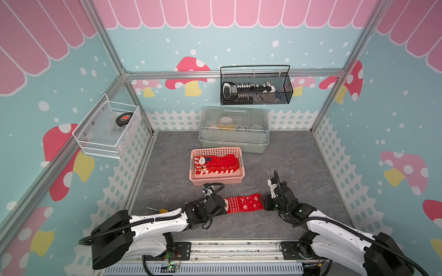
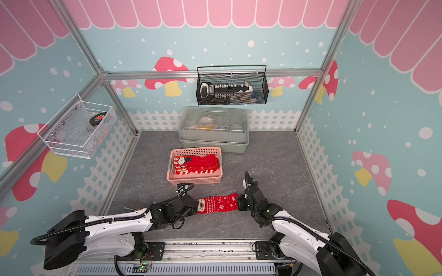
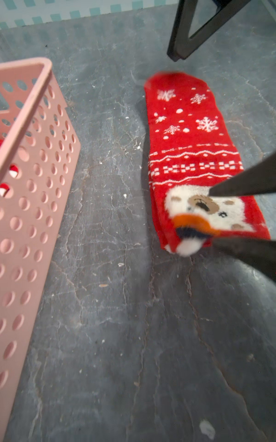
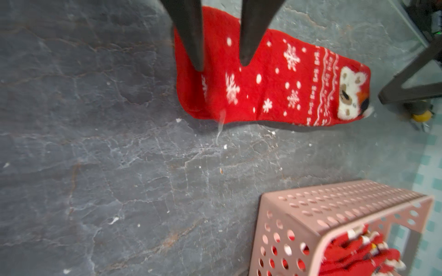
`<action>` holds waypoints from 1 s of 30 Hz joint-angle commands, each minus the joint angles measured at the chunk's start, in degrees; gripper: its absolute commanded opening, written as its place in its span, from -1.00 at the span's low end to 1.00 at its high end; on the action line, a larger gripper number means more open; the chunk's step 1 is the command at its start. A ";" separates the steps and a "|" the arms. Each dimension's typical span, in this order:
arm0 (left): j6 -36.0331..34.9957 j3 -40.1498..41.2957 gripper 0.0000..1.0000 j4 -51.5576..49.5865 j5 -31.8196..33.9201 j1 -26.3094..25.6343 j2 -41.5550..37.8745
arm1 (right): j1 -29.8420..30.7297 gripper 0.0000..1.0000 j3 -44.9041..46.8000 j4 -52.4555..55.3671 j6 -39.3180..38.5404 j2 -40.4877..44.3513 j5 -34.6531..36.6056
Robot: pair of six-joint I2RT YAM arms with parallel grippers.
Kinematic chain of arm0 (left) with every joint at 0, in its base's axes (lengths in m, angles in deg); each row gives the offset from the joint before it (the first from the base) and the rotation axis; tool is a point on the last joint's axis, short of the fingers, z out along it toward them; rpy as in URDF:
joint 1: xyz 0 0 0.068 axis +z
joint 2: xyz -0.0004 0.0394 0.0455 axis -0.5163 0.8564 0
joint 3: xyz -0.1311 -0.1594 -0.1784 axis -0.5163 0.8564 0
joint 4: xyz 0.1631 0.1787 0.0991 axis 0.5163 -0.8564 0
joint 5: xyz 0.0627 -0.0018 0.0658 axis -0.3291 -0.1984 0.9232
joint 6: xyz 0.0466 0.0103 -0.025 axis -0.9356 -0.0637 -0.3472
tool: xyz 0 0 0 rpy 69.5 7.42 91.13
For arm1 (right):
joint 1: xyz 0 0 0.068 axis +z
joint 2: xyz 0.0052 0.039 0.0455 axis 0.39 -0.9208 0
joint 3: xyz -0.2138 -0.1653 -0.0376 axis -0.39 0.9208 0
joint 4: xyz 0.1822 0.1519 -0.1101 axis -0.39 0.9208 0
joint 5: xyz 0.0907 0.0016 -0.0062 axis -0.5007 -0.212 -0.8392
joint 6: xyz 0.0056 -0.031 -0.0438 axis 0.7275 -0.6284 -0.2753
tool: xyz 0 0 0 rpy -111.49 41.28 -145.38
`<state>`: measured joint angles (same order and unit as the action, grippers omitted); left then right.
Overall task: Place the socks together as a pair
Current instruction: Flatten out the sock, then pick up a pair of socks from the center of the board.
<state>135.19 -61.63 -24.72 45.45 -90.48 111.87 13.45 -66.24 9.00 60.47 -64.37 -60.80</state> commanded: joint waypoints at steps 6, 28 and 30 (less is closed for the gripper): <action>1.18 0.03 0.39 -1.15 3.34 -0.12 1.73 | -0.10 -0.15 -1.69 0.68 -1.08 -5.70 2.00; -1.34 -4.93 -0.77 0.09 -1.03 -0.14 10.80 | 0.00 -0.85 -1.64 -5.06 1.46 -11.86 -2.00; -2.40 -5.71 -1.00 -1.48 -0.25 -0.15 9.58 | 0.07 -1.00 -1.38 -4.60 1.56 -8.56 -1.54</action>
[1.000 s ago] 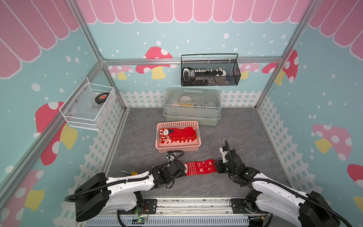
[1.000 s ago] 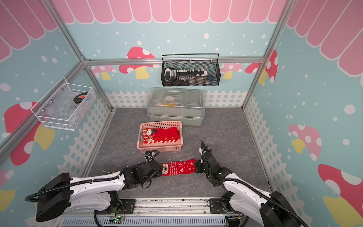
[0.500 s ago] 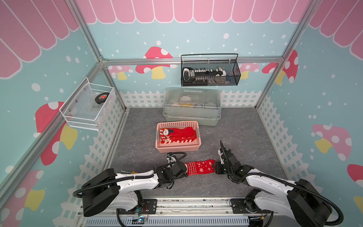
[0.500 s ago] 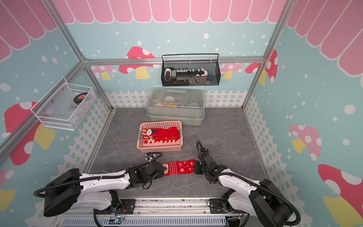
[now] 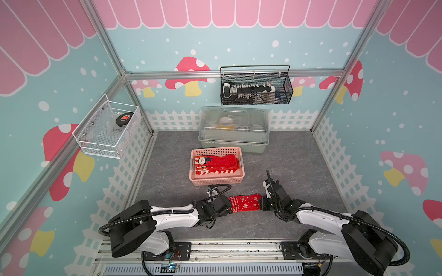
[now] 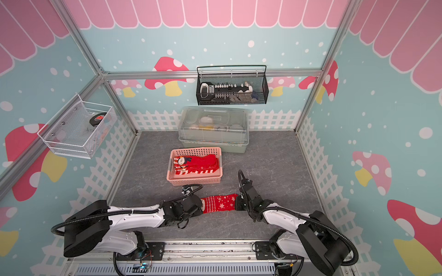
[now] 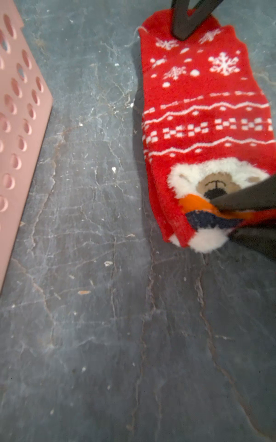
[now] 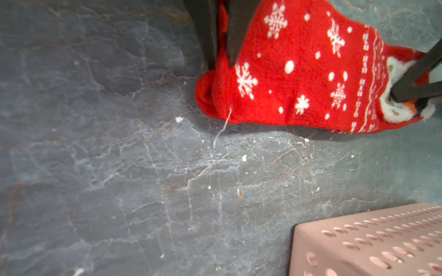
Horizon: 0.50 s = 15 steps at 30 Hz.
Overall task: Place the socks together as a pair
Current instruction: Pick up a pair of socks from the center of the board, then place a pair of socks in the bin.
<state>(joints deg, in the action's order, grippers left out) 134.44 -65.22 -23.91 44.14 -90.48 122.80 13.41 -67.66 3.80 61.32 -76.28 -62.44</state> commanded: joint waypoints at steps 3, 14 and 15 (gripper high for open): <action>-4.69 -4.51 -1.00 -6.30 1.38 -0.19 -4.11 | 0.18 -1.00 -0.16 1.68 0.74 9.81 -0.86; -26.51 -20.85 -1.00 -28.67 11.37 1.56 -17.36 | 2.46 -1.00 -12.08 -1.40 -0.64 18.02 0.46; -28.75 -22.87 -1.00 -30.47 12.65 2.33 -17.50 | 2.49 -1.00 -14.02 -2.39 -0.86 16.62 0.87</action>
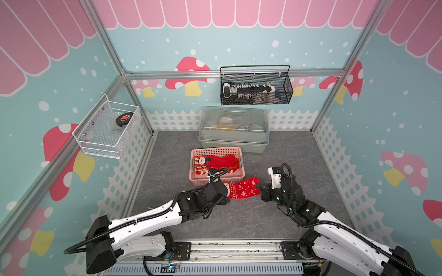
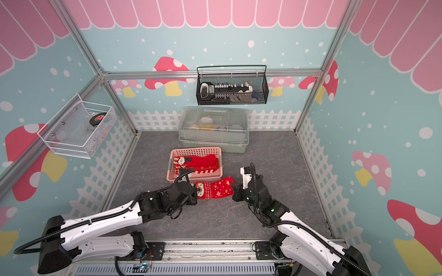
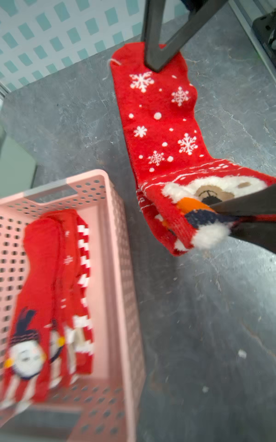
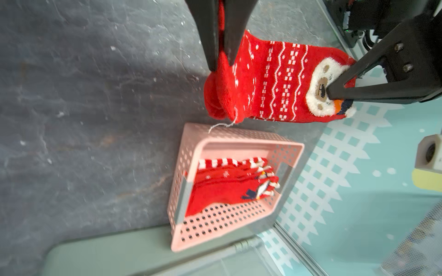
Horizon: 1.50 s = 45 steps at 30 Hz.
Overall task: Place the socks together as a pair
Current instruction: Place a pair of socks in the bin.
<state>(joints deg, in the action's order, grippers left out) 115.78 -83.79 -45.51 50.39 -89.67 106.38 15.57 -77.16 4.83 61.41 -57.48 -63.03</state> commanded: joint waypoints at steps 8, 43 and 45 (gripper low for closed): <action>-25.76 -18.89 -1.00 -11.02 6.74 18.61 2.44 | 0.09 -1.00 -21.92 -13.74 -3.18 -20.97 4.98; -25.45 -32.71 0.60 -4.09 -17.16 44.44 35.23 | -2.24 0.16 -40.51 -22.00 -4.01 -60.34 3.35; -24.88 -32.45 0.63 -3.94 -17.04 44.44 34.37 | -1.68 0.17 -39.40 -22.01 -4.39 -57.61 3.57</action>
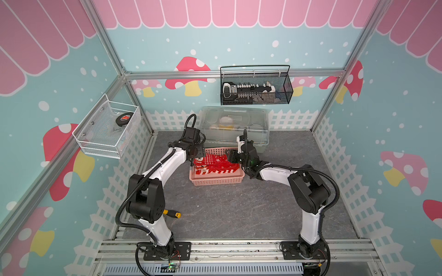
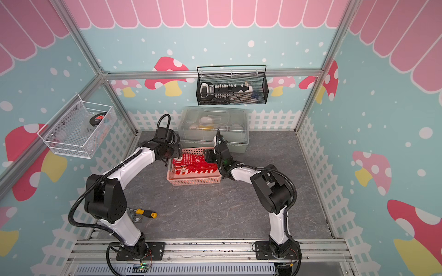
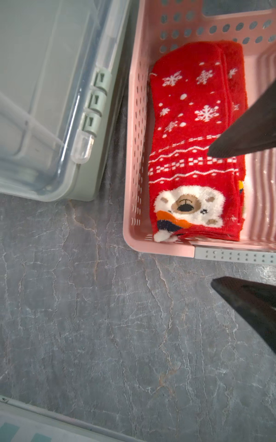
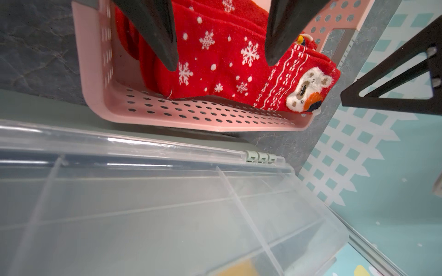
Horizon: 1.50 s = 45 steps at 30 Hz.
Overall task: Place the socks together as a pair
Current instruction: Place a pair of socks in the bin, then reset both arms
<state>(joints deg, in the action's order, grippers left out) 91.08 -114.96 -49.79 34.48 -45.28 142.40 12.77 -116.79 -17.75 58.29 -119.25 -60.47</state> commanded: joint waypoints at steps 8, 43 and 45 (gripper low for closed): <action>-1.15 6.02 0.54 6.36 -3.03 -3.99 -11.19 | 4.35 0.16 7.38 1.38 -3.57 16.91 5.18; -0.95 44.51 0.99 31.35 20.95 3.22 -39.06 | -1.20 0.97 50.89 -5.03 -53.29 69.09 42.28; -1.43 47.51 0.98 35.35 20.07 4.99 -38.94 | -4.94 0.97 52.21 -7.35 -51.99 66.62 41.43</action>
<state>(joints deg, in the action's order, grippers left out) 89.51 -70.46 -19.19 55.92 -42.22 103.76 11.22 -65.89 -16.11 10.86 -50.91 -20.12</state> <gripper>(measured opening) 0.992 0.986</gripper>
